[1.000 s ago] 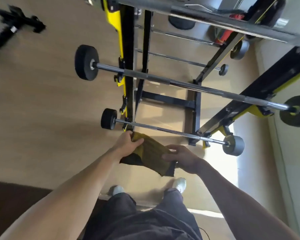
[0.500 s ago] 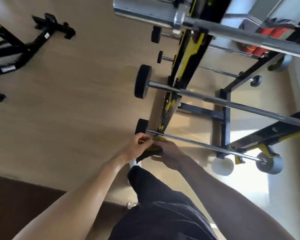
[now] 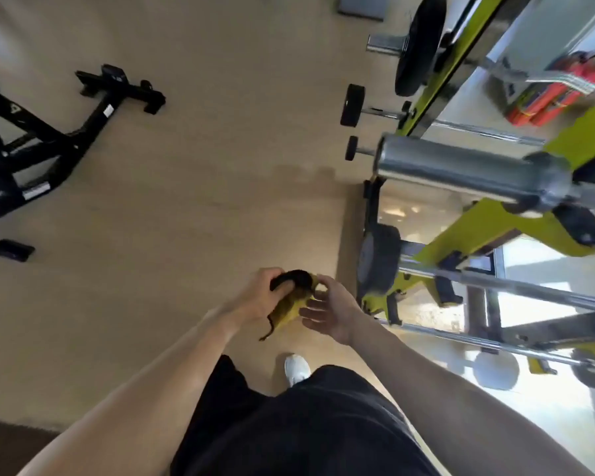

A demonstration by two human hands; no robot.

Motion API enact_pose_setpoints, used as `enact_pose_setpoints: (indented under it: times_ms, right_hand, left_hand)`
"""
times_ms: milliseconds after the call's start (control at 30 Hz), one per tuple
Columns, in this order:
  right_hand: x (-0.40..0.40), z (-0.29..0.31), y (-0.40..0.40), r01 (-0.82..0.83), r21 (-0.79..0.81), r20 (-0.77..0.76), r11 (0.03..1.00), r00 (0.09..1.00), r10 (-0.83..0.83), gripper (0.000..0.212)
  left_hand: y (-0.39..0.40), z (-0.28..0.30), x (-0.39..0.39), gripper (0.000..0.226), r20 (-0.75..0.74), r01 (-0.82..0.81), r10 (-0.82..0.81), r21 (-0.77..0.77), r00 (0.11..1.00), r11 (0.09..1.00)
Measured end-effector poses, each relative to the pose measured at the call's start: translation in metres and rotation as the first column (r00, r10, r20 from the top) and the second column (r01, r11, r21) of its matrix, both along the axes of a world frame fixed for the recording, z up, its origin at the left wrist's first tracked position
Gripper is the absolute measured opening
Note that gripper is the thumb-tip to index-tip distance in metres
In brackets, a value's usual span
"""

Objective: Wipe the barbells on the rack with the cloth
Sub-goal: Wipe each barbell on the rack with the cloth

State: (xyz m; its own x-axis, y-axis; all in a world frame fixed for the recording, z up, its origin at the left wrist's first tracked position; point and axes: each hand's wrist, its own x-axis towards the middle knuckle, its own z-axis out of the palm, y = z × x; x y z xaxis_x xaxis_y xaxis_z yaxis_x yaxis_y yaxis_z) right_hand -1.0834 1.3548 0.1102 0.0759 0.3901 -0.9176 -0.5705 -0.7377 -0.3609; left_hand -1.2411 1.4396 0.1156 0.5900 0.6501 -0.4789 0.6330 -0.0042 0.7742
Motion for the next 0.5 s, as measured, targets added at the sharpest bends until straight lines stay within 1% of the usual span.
enact_pose_setpoints:
  times_ms: [67, 100, 167, 233, 300, 367, 400, 433, 500]
  right_hand:
    - [-0.009, -0.005, 0.034, 0.036, -0.017, 0.177, 0.999, 0.984, -0.033, 0.02]
    - [-0.015, -0.005, 0.052, 0.033, 0.007, 0.246, 0.999, 0.969, -0.034, 0.016]
    - [-0.025, -0.002, 0.09, -0.045, 0.09, 0.32, 0.995, 0.947, 0.014, 0.025]
    - [-0.035, 0.002, 0.13, -0.096, 0.178, 0.308, 0.979, 0.951, 0.038, 0.032]
    - [-0.043, 0.005, 0.167, -0.133, 0.238, 0.278, 0.962, 0.958, 0.063, 0.031]
    - [-0.047, 0.01, 0.202, -0.128, 0.298, 0.256, 0.946, 0.965, 0.05, 0.032]
    - [-0.049, 0.014, 0.219, -0.087, 0.322, 0.248, 0.943, 0.969, 0.005, 0.034]
    - [-0.048, 0.02, 0.236, -0.024, 0.343, 0.237, 0.939, 0.969, -0.062, 0.035]
    - [-0.042, 0.027, 0.272, 0.126, 0.381, 0.211, 0.916, 0.953, -0.218, 0.038]
  left_hand:
    - [0.048, -0.003, -0.005, 0.019, 0.021, 0.053, -0.052, -0.046, 0.998, 0.998]
    - [0.073, -0.004, -0.007, 0.023, 0.038, 0.081, -0.079, -0.074, 0.996, 0.994]
    - [0.122, -0.003, -0.01, 0.036, 0.073, 0.152, -0.144, -0.128, 0.987, 0.98]
    - [0.171, 0.001, -0.013, 0.044, 0.096, 0.203, -0.188, -0.181, 0.977, 0.962]
    - [0.221, 0.006, -0.018, 0.049, 0.087, 0.235, -0.221, -0.207, 0.971, 0.95]
    - [0.269, 0.014, -0.016, 0.07, 0.059, 0.287, -0.281, -0.227, 0.958, 0.931]
    - [0.293, 0.016, -0.013, 0.078, 0.044, 0.31, -0.309, -0.256, 0.95, 0.915]
    - [0.315, 0.02, -0.008, 0.078, 0.039, 0.325, -0.328, -0.286, 0.944, 0.901]
    - [0.361, 0.023, 0.006, 0.059, 0.062, 0.322, -0.321, -0.357, 0.945, 0.877]
